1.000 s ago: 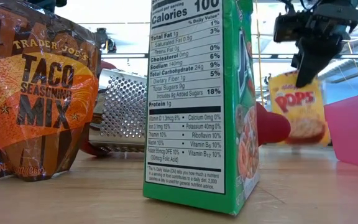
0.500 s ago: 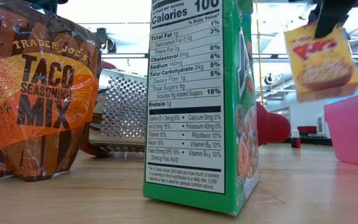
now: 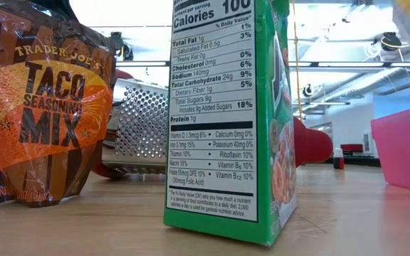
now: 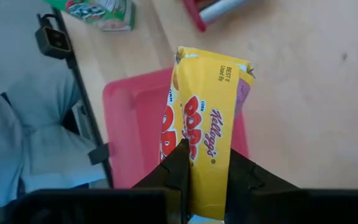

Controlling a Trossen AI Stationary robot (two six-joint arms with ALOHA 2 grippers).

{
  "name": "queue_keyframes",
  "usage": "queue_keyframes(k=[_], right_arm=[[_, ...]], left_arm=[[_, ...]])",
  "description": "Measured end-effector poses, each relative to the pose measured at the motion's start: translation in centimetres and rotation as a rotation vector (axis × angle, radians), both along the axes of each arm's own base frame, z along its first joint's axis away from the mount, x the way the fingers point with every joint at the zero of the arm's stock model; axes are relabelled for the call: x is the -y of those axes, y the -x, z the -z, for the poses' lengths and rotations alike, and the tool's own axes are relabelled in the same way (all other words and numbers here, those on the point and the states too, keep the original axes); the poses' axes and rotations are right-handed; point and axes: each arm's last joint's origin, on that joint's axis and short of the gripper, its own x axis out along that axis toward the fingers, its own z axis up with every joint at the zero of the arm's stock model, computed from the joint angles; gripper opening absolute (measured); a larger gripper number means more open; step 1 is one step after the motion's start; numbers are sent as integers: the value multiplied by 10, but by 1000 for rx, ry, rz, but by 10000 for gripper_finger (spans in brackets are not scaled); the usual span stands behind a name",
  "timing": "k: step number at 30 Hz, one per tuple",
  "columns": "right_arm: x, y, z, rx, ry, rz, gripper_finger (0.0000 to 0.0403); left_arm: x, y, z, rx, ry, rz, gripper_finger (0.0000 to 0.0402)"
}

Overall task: Pick & Place Kitchen Items
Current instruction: Put the yellow cereal box into the pink bin

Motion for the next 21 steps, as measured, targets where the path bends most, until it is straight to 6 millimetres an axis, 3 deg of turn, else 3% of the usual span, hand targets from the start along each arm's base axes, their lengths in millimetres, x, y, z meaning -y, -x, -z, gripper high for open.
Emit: queue_keyframes(k=[10,21], right_arm=[[-19,37,7,-95,21,132,45],[-39,56,17,-175,40,201,45]], left_arm=[[3,-5,-4,39,-19,46,225],[3,-5,-4,35,-29,53,225]])
